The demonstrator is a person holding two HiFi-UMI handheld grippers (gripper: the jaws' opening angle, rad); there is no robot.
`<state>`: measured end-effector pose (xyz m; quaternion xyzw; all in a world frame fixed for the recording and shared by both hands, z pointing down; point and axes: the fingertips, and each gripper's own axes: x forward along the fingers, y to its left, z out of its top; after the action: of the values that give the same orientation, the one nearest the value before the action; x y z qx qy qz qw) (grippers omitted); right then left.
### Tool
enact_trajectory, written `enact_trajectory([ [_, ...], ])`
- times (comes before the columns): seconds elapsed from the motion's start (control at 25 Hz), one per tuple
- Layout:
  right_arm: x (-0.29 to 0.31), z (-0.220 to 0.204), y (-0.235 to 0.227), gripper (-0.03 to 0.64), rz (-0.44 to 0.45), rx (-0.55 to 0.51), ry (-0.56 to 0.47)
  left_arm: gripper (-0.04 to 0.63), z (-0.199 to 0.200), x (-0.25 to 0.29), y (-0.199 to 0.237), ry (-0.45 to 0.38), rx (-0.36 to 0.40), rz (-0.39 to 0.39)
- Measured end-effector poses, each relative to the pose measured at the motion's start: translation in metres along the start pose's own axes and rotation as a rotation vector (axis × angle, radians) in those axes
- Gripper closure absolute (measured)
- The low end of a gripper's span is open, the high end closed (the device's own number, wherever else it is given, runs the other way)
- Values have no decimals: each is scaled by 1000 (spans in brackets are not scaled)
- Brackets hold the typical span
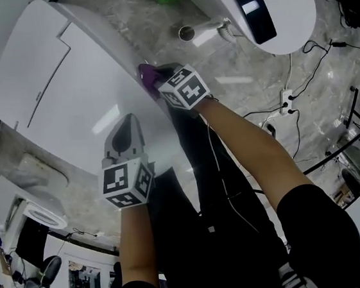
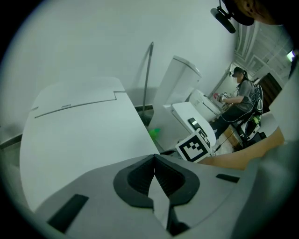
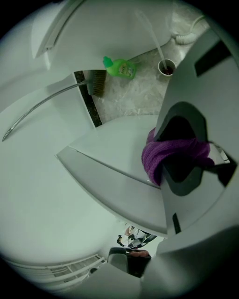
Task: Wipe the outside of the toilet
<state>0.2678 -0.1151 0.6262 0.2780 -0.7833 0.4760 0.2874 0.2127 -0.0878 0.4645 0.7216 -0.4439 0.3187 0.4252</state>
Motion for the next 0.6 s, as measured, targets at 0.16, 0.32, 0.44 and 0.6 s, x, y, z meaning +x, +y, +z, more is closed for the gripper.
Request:
enact_trajectory([
  [0.16,9,27,-5,546,11,-10,1,588,3,14,6,12,-31,37],
  [0.32,20,54,-11,546,5,8,-2,588,11,17,22,7,-61,77],
  [0.44,30,75,-17,546,-5,8,2,588,18,14,30,-10,-81,90],
  [0.6,42,105,-22,546,-10,-51,4,588,21,7,35,-31,-112,99],
])
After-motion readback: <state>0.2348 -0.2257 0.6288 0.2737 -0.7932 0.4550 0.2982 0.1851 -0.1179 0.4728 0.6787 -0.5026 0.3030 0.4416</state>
